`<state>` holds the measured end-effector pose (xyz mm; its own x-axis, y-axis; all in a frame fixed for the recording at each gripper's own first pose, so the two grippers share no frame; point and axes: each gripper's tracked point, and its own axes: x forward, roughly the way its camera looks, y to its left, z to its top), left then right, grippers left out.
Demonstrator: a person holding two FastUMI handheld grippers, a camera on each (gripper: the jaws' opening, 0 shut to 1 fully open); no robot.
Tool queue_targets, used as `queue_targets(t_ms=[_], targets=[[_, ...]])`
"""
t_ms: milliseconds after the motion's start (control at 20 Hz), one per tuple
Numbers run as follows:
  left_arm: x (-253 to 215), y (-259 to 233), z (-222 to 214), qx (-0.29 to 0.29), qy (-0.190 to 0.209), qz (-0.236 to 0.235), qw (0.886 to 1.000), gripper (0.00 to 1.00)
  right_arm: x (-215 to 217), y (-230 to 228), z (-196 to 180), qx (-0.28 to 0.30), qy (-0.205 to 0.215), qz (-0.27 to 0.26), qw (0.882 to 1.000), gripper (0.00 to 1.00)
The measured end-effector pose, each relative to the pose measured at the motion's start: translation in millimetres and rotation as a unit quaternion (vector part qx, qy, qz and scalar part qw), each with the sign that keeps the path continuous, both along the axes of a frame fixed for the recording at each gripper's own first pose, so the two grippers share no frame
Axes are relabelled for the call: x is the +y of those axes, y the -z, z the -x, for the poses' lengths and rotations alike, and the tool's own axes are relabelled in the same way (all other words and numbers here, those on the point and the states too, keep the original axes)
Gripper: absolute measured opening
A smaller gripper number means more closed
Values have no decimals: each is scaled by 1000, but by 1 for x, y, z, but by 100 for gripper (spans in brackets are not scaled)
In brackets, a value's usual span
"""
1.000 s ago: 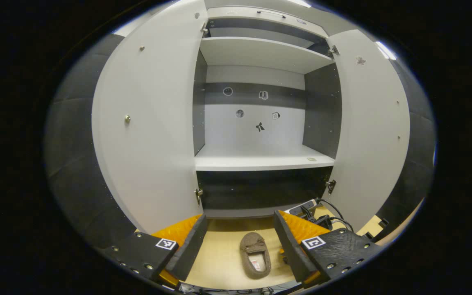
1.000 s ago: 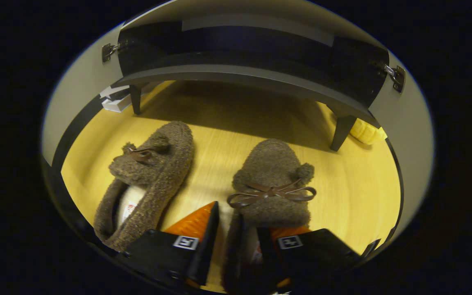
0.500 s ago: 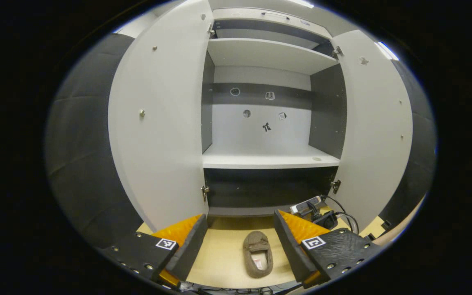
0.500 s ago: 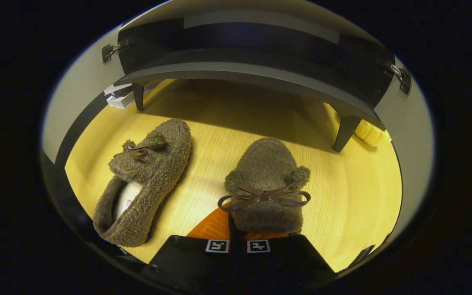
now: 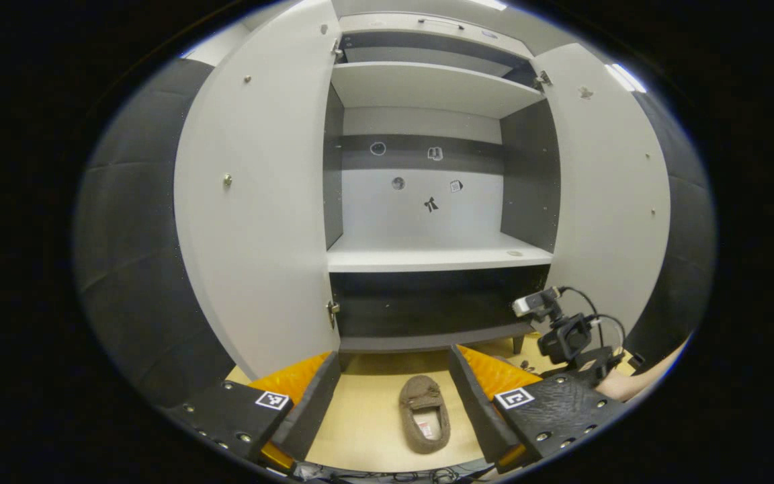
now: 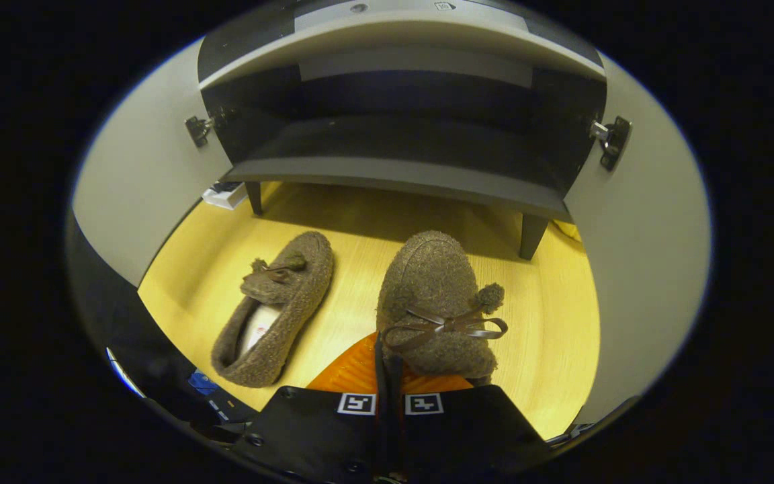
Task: Grab one shoe with the right hand and put it into the shoe cabinet, grab the other shoe with the left hand and put it into the shoe cabinet; then close the right door with the right hand and the left door with the left hand.
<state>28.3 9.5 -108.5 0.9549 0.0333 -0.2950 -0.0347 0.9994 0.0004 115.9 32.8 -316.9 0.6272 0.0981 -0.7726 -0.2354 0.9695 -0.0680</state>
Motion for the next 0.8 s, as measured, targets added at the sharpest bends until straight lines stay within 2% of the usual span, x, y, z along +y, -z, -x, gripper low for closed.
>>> queue_targets(t_ms=[50, 200, 250, 400, 650, 750, 800], targets=[[-2, 0, -1, -1, 3, -2, 1000, 94, 2, -15, 3, -6, -5, -6, 1000, 2], [-8, 0, -6, -5, 16, -6, 1000, 94, 14, -59, 12, -31, -26, -19, 999, 1], [-11, 0, -8, -5, 21, -5, 1000, 97, 18, -74, 14, -40, -35, -23, 998, 2], [-19, 2, -11, -3, 36, -2, 999, 94, 33, -122, 13, -75, -50, -41, 995, 2], [-32, -4, -15, -8, 64, -10, 998, 94, 40, -195, -8, -116, -33, -87, 989, 2], [-35, -7, -14, -12, 72, -14, 997, 94, 41, -220, -25, -142, -33, -90, 985, 2], [-37, -9, -14, -15, 75, -18, 997, 100, 43, -232, -30, -156, -33, -89, 983, 2]])
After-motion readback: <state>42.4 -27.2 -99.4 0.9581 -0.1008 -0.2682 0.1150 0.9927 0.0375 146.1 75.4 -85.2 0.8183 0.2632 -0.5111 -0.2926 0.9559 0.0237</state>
